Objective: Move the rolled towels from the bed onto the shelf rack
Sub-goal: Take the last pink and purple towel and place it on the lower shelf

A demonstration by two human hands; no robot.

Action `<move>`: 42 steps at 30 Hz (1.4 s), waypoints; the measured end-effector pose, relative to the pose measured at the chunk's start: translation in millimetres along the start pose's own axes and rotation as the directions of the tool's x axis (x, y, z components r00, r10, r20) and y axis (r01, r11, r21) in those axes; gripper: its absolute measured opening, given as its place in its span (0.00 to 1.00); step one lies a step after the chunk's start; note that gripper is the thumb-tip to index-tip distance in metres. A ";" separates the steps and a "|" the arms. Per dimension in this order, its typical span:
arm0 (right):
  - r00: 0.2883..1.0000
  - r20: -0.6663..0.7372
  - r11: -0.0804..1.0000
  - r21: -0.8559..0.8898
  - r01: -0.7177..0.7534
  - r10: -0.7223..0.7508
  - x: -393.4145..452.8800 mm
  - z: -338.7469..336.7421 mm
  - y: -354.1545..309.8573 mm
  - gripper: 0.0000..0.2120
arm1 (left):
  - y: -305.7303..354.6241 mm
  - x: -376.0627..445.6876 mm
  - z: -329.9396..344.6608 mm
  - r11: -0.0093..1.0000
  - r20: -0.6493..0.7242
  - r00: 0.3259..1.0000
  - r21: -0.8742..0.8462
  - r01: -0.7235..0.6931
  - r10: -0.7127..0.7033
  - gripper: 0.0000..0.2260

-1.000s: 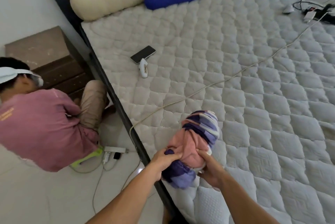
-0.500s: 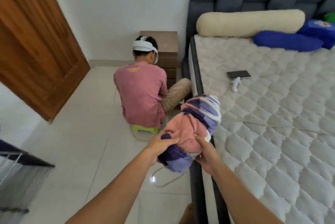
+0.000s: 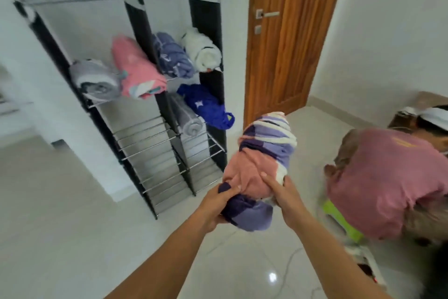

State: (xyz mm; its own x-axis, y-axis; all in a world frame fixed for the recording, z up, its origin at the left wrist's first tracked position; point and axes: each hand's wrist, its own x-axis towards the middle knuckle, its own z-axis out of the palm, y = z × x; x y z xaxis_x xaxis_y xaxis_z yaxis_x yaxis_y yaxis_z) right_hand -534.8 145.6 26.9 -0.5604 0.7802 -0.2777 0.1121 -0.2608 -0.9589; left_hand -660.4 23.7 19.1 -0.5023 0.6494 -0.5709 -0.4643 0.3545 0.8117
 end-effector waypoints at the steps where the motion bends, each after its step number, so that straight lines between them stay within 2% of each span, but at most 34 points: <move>1: 0.999 0.054 0.999 -0.038 0.005 -0.003 10.7 23.6 -2.0 0.39 | 3.0 0.6 -20.3 0.999 -0.037 0.999 -0.049 0.004 -0.005 0.13; 8: 0.951 0.296 0.971 -0.237 -0.021 0.093 99.0 171.3 10.3 0.31 | 20.2 29.9 -135.4 0.953 -0.229 0.964 -0.298 0.064 -0.136 0.12; 11: 0.922 0.355 0.953 -0.300 -0.040 0.151 141.2 219.6 15.3 0.28 | 35.5 56.0 -166.8 0.930 -0.285 0.937 -0.355 0.093 -0.202 0.13; 15: 0.886 0.391 0.922 -0.375 -0.095 0.250 196.5 267.7 16.1 0.27 | 64.0 95.1 -193.5 0.908 -0.331 0.904 -0.400 0.126 -0.272 0.07; 20: 0.852 0.434 0.903 -0.417 -0.099 0.293 256.0 312.2 4.0 0.24 | 97.4 143.7 -218.3 0.883 -0.356 0.885 -0.453 0.118 -0.301 0.10; 25: 0.830 0.426 0.864 -0.487 -0.125 0.360 306.2 348.2 -1.3 0.31 | 120.1 189.7 -243.4 0.872 -0.351 0.887 -0.477 0.108 -0.302 0.13; 28: 0.839 0.416 0.856 -0.505 -0.108 0.352 328.7 369.5 -0.9 0.41 | 130.6 213.3 -262.2 0.875 -0.355 0.885 -0.472 0.107 -0.300 0.15; 31: 0.828 0.417 0.835 -0.541 -0.106 0.375 346.7 392.6 1.5 0.35 | 138.0 237.2 -288.2 0.889 -0.362 0.885 -0.444 0.113 -0.293 0.16; 32: 0.829 0.412 0.821 -0.564 -0.093 0.377 354.3 401.7 2.7 0.36 | 141.2 245.2 -296.7 0.895 -0.371 0.883 -0.433 0.108 -0.287 0.17; 34: 0.839 0.387 0.772 -0.633 -0.060 0.382 367.3 417.5 5.0 0.46 | 145.3 260.8 -312.0 0.910 -0.401 0.873 -0.402 0.104 -0.277 0.18; 35: 0.840 0.383 0.751 -0.659 -0.043 0.385 373.9 424.8 7.8 0.47 | 147.4 267.4 -318.0 0.916 -0.412 0.871 -0.388 0.099 -0.268 0.17; 37: 0.840 0.386 0.740 -0.672 -0.028 0.382 384.4 438.2 15.1 0.44 | 147.6 280.2 -328.3 0.917 -0.425 0.871 -0.392 0.067 -0.246 0.13; 39: 0.839 0.399 0.764 -0.644 -0.032 0.371 393.0 451.0 20.8 0.46 | 146.2 291.8 -335.6 0.905 -0.446 0.869 -0.426 0.003 -0.213 0.10; 42: 0.851 0.400 0.786 -0.618 -0.024 0.341 409.4 468.9 26.6 0.41 | 142.5 309.5 -346.3 0.887 -0.513 0.849 -0.442 -0.134 -0.127 0.11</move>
State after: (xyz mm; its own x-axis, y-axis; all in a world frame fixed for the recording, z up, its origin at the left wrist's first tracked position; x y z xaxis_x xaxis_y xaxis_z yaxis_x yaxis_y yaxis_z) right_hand -1146.1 191.5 -84.8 -0.7669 0.3476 -0.5395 0.6088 0.1279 -0.7829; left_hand -1134.6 42.3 -84.6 -0.7416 0.1614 -0.6512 -0.6668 -0.0701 0.7420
